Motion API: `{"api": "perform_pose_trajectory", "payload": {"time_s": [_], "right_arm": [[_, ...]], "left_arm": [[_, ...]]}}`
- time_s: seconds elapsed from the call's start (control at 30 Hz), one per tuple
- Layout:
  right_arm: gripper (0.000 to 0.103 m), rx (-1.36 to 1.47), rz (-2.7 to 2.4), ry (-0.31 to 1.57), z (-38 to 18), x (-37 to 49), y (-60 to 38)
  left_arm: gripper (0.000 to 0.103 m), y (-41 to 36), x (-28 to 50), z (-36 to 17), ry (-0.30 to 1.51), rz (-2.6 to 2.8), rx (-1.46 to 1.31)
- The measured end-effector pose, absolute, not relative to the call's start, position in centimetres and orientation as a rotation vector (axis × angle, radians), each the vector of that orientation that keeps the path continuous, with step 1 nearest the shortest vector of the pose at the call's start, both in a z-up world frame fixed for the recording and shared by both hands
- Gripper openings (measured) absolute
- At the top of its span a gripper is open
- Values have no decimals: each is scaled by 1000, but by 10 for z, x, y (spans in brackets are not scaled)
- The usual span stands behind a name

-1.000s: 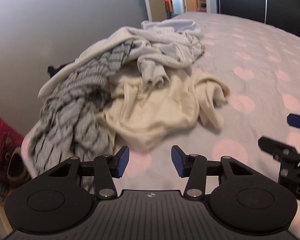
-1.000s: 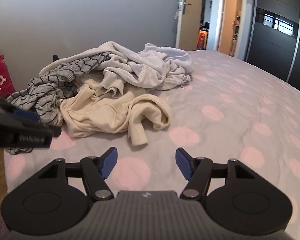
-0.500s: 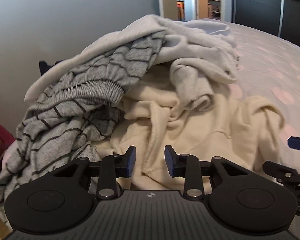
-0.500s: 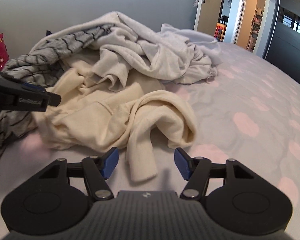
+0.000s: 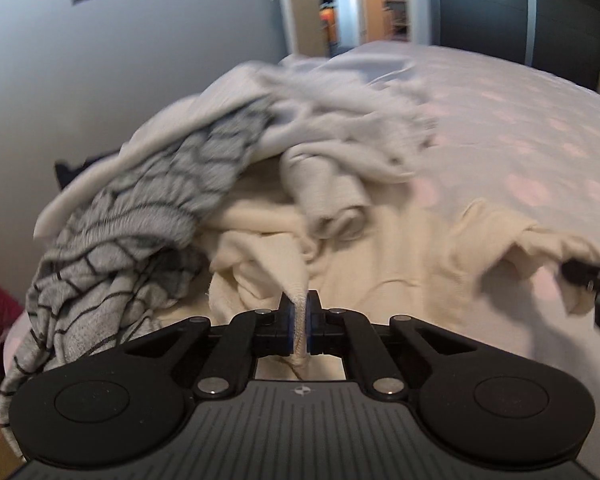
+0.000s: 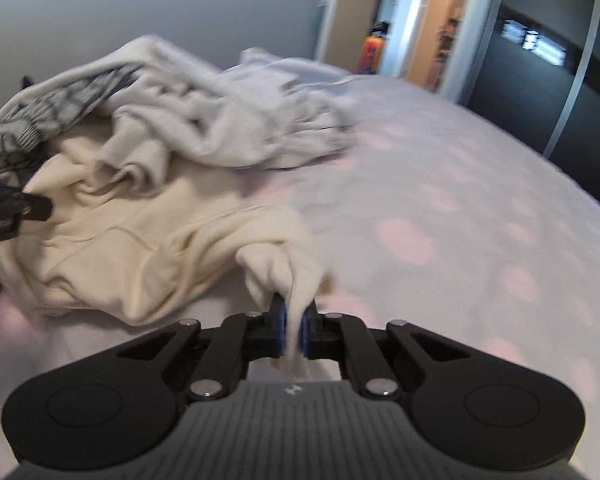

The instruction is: Fold clothes

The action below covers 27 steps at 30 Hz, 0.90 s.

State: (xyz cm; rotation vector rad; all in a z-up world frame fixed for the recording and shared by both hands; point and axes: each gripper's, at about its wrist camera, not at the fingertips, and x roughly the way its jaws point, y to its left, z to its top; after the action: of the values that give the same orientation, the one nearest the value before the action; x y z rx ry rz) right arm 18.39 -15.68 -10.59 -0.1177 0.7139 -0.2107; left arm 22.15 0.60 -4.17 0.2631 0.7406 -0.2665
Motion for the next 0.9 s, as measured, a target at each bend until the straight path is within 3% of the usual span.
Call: {"api": "perform_pose_trajectory", "payload": {"time_s": [0.5, 0.9], "right_arm": [[8, -147, -699, 527, -12, -10, -247], [10, -129, -540, 753, -16, -85, -256]], "left_arm": [[2, -41, 40, 26, 576, -609, 328], [3, -105, -63, 12, 619, -931, 378]]}}
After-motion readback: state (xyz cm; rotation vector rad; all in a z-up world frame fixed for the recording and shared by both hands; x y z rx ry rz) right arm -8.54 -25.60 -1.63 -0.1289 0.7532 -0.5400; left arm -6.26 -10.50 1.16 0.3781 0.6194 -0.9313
